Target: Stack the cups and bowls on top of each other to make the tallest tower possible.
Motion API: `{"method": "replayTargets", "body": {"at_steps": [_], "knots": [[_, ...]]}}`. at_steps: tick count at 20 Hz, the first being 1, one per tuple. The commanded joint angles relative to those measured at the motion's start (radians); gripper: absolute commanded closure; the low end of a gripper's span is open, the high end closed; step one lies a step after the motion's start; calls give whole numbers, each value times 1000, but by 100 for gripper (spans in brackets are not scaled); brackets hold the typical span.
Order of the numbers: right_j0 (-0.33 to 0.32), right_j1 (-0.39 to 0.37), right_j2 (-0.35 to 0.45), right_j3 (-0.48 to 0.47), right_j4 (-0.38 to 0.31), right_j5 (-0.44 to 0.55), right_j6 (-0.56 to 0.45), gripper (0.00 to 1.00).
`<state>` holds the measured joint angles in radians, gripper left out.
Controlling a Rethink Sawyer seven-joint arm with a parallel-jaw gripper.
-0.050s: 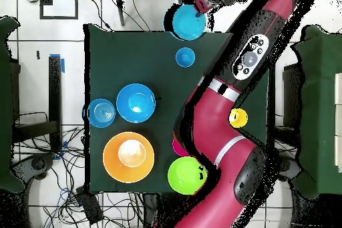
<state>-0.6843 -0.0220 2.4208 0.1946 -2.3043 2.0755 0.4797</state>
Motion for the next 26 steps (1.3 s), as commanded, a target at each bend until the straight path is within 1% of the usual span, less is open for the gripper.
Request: {"method": "replayTargets", "body": {"at_steps": [1, 3, 7, 13, 17, 23, 26], "knots": [[20, 25, 42, -116, -202, 52, -328, 100], [22, 28, 57, -116, -222, 59, -334, 100], [23, 35, 73, -118, -221, 71, -321, 100], [16, 43, 53, -111, -187, 77, -291, 100], [17, 48, 61, -113, -186, 67, -284, 100], [13, 51, 68, -112, -220, 56, -327, 100], [11, 54, 61, -108, -221, 53, -351, 100]]}}
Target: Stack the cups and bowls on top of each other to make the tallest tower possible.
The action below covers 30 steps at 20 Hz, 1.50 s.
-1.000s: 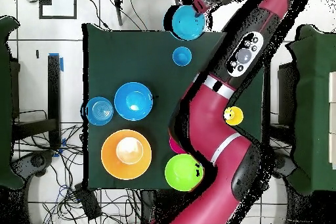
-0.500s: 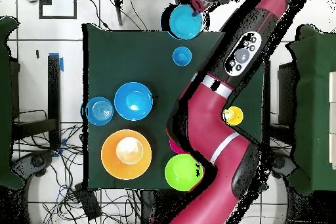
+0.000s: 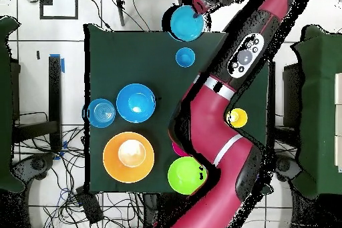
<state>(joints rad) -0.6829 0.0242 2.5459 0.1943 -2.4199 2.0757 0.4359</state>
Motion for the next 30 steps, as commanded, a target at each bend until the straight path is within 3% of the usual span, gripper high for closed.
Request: {"method": "replayTargets", "body": {"at_steps": [1, 30], "knots": [[10, 8, -70, -105, -109, 57, -313, 100], [4, 23, -141, -78, -53, -15, -341, 100]]}}
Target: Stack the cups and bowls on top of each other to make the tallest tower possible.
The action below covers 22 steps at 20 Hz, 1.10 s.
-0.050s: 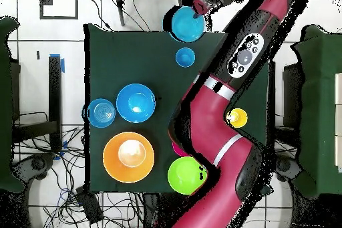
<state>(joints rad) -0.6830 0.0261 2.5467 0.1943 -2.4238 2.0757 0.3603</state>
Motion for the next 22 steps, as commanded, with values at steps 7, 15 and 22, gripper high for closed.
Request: {"method": "replayTargets", "body": {"at_steps": [7, 15, 22], "knots": [[2, 32, -138, -80, -28, -32, -247, 100], [-1, 37, -151, -75, -18, -49, -246, 100], [-3, 36, -163, -69, -20, -61, -245, 100]]}}
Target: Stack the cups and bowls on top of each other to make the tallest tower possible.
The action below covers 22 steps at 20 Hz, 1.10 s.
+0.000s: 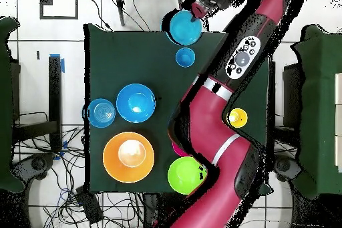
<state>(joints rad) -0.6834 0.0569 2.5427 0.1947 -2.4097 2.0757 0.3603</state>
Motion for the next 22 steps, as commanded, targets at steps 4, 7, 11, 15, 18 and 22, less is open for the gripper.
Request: {"method": "replayTargets", "body": {"at_steps": [4, 7, 11, 15, 18, 22], "knots": [[-4, 4, -157, -71, -45, -67, -264, 100], [-6, 4, -155, -71, -53, -63, -274, 100], [-7, 4, -157, -70, -54, -67, -279, 100], [-10, 2, -167, -66, -51, -68, -282, 100], [-12, 1, -175, -62, -51, -71, -283, 100], [-15, 1, -186, -57, -45, -77, -284, 100]]}}
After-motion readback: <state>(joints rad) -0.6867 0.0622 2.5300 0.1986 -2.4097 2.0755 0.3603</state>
